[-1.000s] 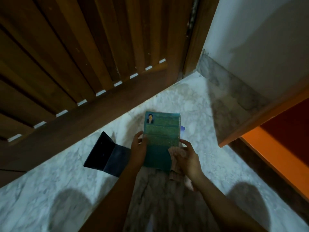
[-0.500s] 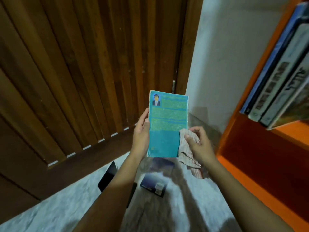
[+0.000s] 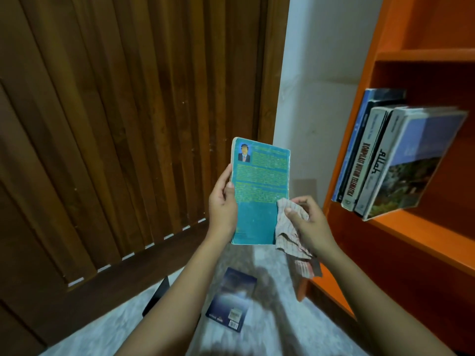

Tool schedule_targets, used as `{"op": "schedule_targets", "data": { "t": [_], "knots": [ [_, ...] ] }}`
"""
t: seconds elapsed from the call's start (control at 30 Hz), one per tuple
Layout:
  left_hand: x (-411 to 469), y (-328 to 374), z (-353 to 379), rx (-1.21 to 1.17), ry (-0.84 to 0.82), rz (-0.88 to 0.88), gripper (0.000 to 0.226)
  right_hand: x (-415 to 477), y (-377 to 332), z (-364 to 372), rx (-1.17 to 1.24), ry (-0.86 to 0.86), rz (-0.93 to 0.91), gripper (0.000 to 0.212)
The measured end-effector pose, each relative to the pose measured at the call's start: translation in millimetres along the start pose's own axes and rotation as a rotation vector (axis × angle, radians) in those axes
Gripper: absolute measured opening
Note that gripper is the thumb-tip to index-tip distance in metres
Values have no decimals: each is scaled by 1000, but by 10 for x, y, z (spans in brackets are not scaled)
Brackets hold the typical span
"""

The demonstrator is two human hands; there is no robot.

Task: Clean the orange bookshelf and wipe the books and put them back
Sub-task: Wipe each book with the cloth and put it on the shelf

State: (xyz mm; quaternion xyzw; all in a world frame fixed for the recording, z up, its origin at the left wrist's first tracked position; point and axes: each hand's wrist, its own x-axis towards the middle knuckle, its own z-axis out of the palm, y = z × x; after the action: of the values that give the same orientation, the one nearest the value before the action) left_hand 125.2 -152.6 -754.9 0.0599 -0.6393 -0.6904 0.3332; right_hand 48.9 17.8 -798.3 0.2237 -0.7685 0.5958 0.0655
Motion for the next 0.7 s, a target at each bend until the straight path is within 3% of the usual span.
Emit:
{"op": "schedule_targets", "data": {
  "t": [0.2, 0.3, 0.4, 0.57, 0.63, 0.7],
  "knots": [
    [-96, -29, -50, -23, 23, -11, 33, 289, -640, -27, -139, 257, -162, 5],
    [-183, -35, 37, -9, -35, -6, 36, 391, -1076, 261, -95, 230, -251, 6],
    [-236, 44, 112, 12, -44, 18, 41, 490, -1204, 477, -284, 249, -371, 10],
    [-160, 109, -37, -88, 57, 73, 37, 611, -851, 198, -306, 477, -17, 6],
    [-107, 121, -21, -95, 46, 65, 38, 526, -849, 305, -251, 469, -33, 6],
    [-78, 137, 46, -115, 39, 27, 38, 360, -968, 558, -204, 383, -177, 7]
  ]
}}
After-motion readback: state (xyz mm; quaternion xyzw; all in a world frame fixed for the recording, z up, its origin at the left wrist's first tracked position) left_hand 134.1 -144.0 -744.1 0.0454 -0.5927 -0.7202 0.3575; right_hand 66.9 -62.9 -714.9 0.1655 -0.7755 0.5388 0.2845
